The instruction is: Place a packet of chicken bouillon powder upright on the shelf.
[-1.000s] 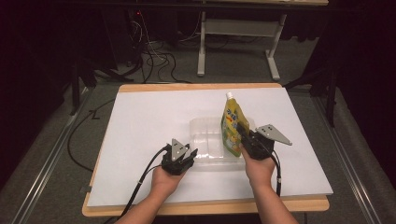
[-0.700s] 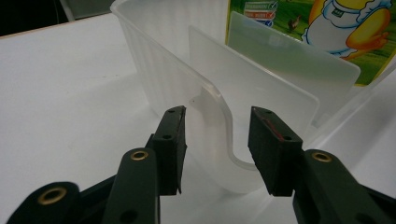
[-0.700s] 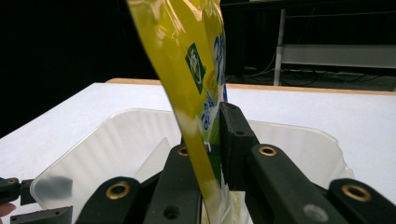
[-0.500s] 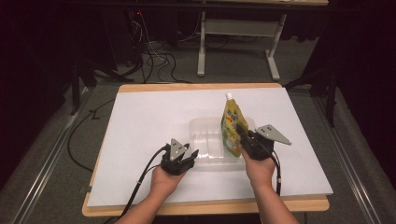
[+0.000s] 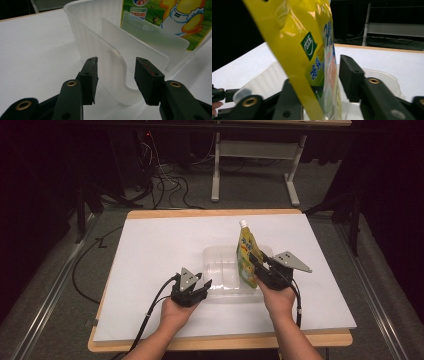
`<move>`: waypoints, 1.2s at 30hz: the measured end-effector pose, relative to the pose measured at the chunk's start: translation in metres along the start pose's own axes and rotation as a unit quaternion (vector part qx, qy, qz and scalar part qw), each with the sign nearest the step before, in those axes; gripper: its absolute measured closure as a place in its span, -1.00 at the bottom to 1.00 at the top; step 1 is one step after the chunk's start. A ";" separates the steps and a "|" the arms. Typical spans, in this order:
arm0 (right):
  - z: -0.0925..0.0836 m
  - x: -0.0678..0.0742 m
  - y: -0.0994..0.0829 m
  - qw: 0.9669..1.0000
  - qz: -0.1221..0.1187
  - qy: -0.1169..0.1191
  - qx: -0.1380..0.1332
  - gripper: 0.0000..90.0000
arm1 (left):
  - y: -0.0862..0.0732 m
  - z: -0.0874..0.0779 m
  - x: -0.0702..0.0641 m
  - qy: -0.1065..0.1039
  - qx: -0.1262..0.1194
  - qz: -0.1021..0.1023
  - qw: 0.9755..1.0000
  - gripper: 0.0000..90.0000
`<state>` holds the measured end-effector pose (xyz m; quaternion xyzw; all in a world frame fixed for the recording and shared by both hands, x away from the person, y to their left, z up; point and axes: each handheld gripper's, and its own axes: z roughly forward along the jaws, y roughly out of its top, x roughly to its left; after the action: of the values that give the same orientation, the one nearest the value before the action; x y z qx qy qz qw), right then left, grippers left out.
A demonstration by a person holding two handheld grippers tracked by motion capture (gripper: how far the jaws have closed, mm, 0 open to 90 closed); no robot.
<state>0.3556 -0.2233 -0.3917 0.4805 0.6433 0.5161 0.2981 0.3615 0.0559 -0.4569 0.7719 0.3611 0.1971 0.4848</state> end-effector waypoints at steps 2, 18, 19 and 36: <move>0.000 0.000 0.001 1.000 -0.002 0.005 0.001 0.34 | 0.000 -0.001 0.000 -0.002 0.000 0.000 1.000 0.19; -0.030 0.003 -0.001 0.998 -0.028 0.055 0.004 -0.21 | 0.006 -0.033 0.006 -0.028 -0.017 -0.025 0.999 -0.05; -0.035 0.001 -0.002 0.998 -0.029 0.057 0.003 -0.26 | 0.006 -0.035 0.008 -0.028 -0.017 -0.024 0.999 -0.08; -0.084 -0.104 -0.041 0.998 -0.045 -0.037 0.019 -0.26 | -0.048 -0.098 0.092 0.144 0.047 0.009 0.988 -0.25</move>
<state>0.3064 -0.3519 -0.4180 0.4750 0.6630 0.4716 0.3352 0.3411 0.1971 -0.4594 0.7607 0.4288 0.2933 0.3892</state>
